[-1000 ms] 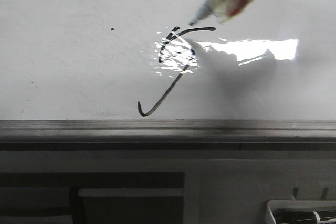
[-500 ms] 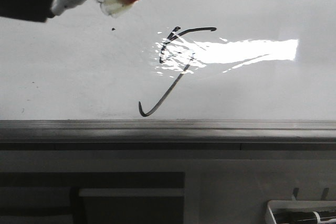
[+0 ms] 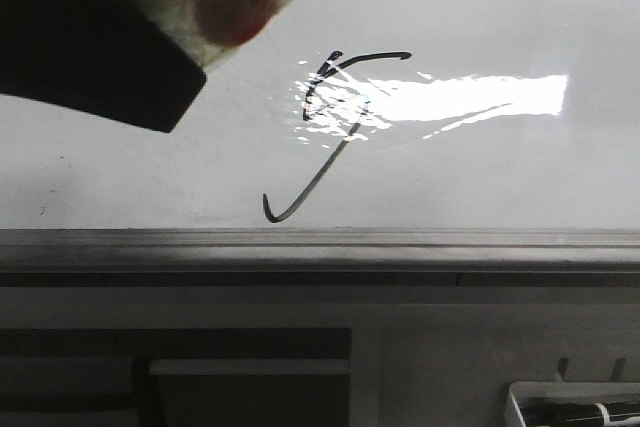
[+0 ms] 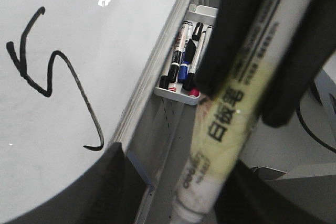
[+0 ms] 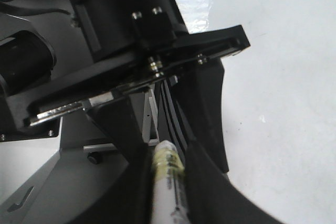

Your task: Write number 5 on whiteboard

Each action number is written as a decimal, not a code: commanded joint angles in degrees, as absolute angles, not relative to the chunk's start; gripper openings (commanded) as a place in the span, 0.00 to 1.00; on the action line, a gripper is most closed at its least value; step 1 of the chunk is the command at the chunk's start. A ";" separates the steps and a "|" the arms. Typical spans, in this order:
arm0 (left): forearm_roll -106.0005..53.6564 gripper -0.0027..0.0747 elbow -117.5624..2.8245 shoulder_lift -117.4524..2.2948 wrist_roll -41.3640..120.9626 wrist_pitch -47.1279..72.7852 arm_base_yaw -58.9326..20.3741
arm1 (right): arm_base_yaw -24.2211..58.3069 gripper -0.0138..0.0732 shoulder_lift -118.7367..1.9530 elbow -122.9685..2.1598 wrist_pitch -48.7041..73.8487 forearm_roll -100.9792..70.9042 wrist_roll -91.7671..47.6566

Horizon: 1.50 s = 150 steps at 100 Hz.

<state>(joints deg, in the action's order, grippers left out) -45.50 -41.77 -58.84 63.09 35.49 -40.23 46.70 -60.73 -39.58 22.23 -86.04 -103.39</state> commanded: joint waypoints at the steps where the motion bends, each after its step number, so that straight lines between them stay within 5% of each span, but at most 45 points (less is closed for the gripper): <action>1: -47.27 0.35 -43.84 -58.41 62.46 32.22 -40.23 | 46.63 0.10 -60.07 -41.65 26.11 -87.72 -103.86; 26: -47.27 0.01 -43.84 -58.41 62.46 32.22 -40.23 | 46.63 0.10 -60.07 -41.65 26.36 -87.72 -103.86; 53: -47.84 0.01 -43.84 -58.41 62.46 32.41 -40.23 | 46.63 0.10 -60.07 -41.65 26.61 -87.72 -103.86; 62: -49.14 0.11 -43.84 -58.41 62.46 32.41 -40.23 | 46.63 0.10 -60.07 -41.65 26.74 -87.72 -103.86; 77: -50.17 0.46 -43.84 -58.41 62.46 32.31 -40.23 | 46.63 0.10 -60.29 -41.65 26.74 -87.72 -103.86; 87: -50.57 0.49 -43.84 -58.41 62.46 32.21 -40.23 | 46.63 0.10 -60.53 -41.65 26.84 -87.72 -103.86; 107: -52.18 0.36 -43.84 -58.41 62.46 31.85 -40.23 | 46.63 0.10 -60.53 -41.65 26.84 -87.72 -103.86; 129: -52.28 0.01 -43.84 -58.41 62.46 30.90 -40.23 | 46.63 0.10 -60.53 -41.65 26.84 -87.72 -103.86; 150: -52.28 0.01 -43.84 -58.41 62.46 30.82 -40.23 | 46.63 0.11 -60.53 -41.65 26.52 -87.72 -103.86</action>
<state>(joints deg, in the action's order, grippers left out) -47.03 -41.77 -58.93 66.06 37.27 -40.33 46.45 -61.12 -39.94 22.91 -86.27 -103.29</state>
